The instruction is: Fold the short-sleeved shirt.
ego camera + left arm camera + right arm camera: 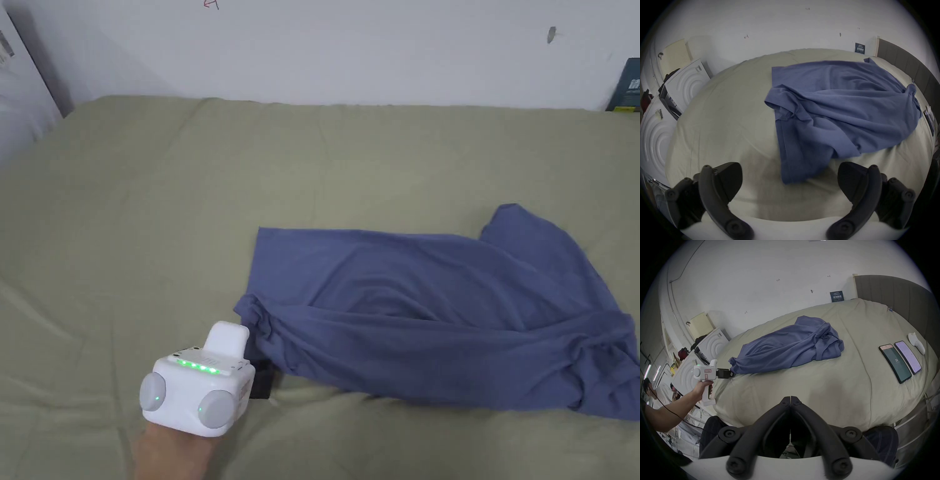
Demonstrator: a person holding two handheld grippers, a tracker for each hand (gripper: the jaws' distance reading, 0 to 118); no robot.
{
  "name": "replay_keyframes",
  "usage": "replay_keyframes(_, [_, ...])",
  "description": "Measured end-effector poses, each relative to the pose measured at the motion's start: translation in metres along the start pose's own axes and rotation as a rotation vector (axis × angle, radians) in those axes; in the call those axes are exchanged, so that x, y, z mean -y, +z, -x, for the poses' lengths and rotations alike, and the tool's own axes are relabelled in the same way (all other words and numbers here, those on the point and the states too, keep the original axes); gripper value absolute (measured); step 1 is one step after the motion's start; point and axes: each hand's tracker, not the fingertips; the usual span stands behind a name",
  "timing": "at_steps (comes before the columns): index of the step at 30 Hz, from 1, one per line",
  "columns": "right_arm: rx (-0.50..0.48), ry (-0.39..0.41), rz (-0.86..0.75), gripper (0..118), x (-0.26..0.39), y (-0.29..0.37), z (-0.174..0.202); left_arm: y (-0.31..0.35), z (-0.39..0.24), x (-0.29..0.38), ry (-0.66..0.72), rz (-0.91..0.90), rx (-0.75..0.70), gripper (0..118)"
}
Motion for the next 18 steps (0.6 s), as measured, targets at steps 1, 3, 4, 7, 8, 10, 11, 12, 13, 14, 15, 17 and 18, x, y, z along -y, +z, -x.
replay_keyframes(1, [0.002, -0.009, -0.004, 0, -0.001, 0.0, -0.002, -0.006, 0.011, -0.001, 0.058, 0.017, 0.105, 33])
replay_keyframes(3, [0.009, -0.024, -0.003, 0, -0.005, -0.005, -0.007, -0.003, 0.001, -0.002, 0.042, -0.002, 0.068, 14])
replay_keyframes(4, [0.016, -0.024, 0.004, 0, -0.008, -0.01, -0.009, -0.002, -0.003, -0.002, -0.005, -0.023, 0.028, 13])
replay_keyframes(7, [0.079, 0.027, 0.046, 0, -0.025, -0.032, -0.015, -0.001, -0.006, -0.003, 0.012, -0.012, 0.041, 13])
replay_keyframes(8, [0.102, 0.053, 0.05, 3, -0.033, -0.042, -0.019, 0.001, -0.005, -0.004, 0.018, -0.011, 0.045, 13])
replay_keyframes(10, [0.156, 0.078, 0.043, 71, -0.049, -0.065, -0.03, 0.009, -0.001, -0.007, 0.029, -0.023, 0.052, 13])
replay_keyframes(11, [0.182, 0.083, 0.061, 107, -0.058, -0.085, -0.046, 0.013, 0.001, -0.01, 0.035, -0.032, 0.061, 13])
replay_keyframes(12, [0.223, 0.089, 0.095, 117, -0.067, -0.103, -0.055, 0.015, 0.003, -0.013, 0.042, -0.032, 0.068, 13])
replay_keyframes(13, [0.243, 0.097, 0.113, 117, -0.074, -0.119, -0.062, 0.016, 0.007, -0.016, 0.051, -0.033, 0.075, 13])
replay_keyframes(14, [0.239, 0.115, 0.036, 117, -0.08, -0.127, -0.068, 0.018, 0.009, -0.019, 0.059, -0.04, 0.078, 13])
replay_keyframes(15, [0.251, 0.119, 0.083, 117, -0.089, -0.131, -0.07, 0.021, 0.011, -0.021, 0.072, -0.046, 0.084, 13])
replay_keyframes(17, [0.299, 0.171, 0.159, 117, -0.1, -0.148, -0.077, 0.035, 0.002, -0.027, 0.088, -0.06, 0.086, 13])
replay_keyframes(18, [0.314, 0.194, 0.185, 117, -0.104, -0.155, -0.079, 0.037, 0.0, -0.03, 0.091, -0.061, 0.088, 13])
